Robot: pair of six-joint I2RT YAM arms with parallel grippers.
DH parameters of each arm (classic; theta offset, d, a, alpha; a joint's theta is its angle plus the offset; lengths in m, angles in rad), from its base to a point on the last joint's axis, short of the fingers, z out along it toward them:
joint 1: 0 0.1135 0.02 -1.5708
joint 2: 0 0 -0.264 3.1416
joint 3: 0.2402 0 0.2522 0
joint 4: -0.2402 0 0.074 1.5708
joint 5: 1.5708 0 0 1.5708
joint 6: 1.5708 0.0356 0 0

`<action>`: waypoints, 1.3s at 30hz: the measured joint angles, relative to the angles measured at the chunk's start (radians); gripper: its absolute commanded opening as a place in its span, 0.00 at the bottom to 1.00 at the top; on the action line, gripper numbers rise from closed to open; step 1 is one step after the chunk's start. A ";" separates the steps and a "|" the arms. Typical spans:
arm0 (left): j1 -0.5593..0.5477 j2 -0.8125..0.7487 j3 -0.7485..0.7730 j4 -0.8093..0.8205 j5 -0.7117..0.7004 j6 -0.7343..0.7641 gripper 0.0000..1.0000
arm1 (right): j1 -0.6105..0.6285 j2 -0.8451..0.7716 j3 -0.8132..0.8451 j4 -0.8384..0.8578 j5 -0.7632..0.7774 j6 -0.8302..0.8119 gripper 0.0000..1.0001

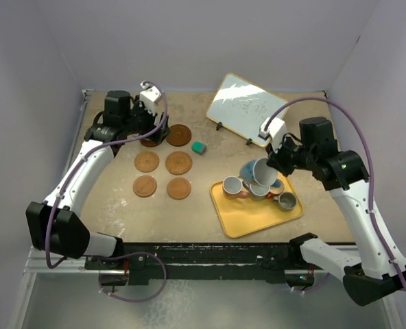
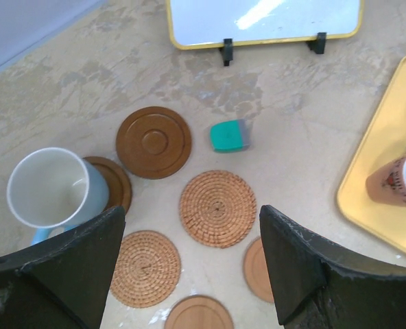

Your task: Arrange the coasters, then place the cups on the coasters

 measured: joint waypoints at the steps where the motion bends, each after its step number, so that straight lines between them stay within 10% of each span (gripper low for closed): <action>1: -0.018 0.000 0.005 0.000 -0.006 -0.014 0.76 | 0.000 0.005 0.024 0.031 0.000 0.042 0.00; 16: -0.232 0.095 0.256 0.104 -0.161 -0.246 0.72 | 0.068 0.343 0.131 0.513 0.370 0.623 0.00; 39: -0.512 0.386 0.477 0.081 -0.348 -0.552 0.69 | 0.138 0.414 0.130 0.608 0.696 0.859 0.00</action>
